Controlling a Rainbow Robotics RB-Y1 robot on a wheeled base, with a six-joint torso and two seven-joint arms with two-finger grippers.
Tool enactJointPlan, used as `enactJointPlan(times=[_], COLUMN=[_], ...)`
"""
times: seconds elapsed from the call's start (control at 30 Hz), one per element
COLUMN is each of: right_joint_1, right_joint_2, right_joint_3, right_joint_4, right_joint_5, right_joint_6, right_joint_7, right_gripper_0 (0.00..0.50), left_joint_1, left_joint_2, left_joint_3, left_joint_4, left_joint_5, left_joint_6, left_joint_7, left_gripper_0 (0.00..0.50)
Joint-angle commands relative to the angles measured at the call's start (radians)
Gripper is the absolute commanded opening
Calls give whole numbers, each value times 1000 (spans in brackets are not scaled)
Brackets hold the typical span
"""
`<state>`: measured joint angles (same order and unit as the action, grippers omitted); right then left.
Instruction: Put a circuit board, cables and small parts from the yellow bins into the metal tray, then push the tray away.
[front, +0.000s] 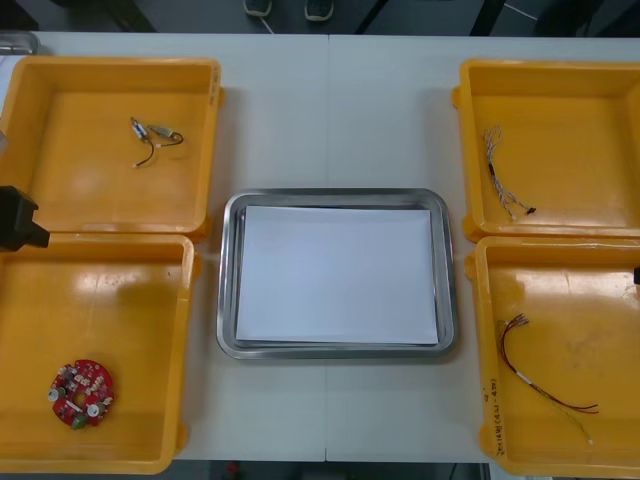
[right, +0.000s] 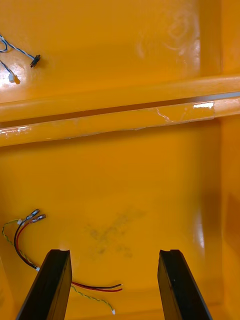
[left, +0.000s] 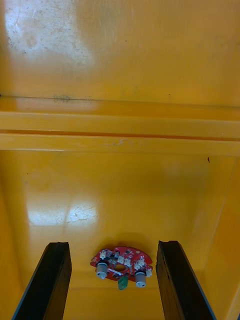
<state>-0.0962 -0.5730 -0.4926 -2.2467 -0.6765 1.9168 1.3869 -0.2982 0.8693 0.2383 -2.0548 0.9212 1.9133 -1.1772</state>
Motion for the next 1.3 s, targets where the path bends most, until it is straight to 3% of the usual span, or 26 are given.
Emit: enactJointPlan(times=[0.03,1.3], right_joint_1=[18,18], right_joint_2=[8,8], right_joint_3=[0,0], right_joint_4=[-36,-36], right_joint_5=[-3,-3], right_joint_6=[3,3], right_joint_7=[-8,-8], right_gripper_0=[500,500], left_joint_1=[11,11], left_joint_2=[45,45], left_joint_3=[30,30], left_joint_4=[-16,-16], left_joint_5=[7,7], left_joint_6=[7,7], left_joint_7=[-72,-72], left_gripper_0=[500,500])
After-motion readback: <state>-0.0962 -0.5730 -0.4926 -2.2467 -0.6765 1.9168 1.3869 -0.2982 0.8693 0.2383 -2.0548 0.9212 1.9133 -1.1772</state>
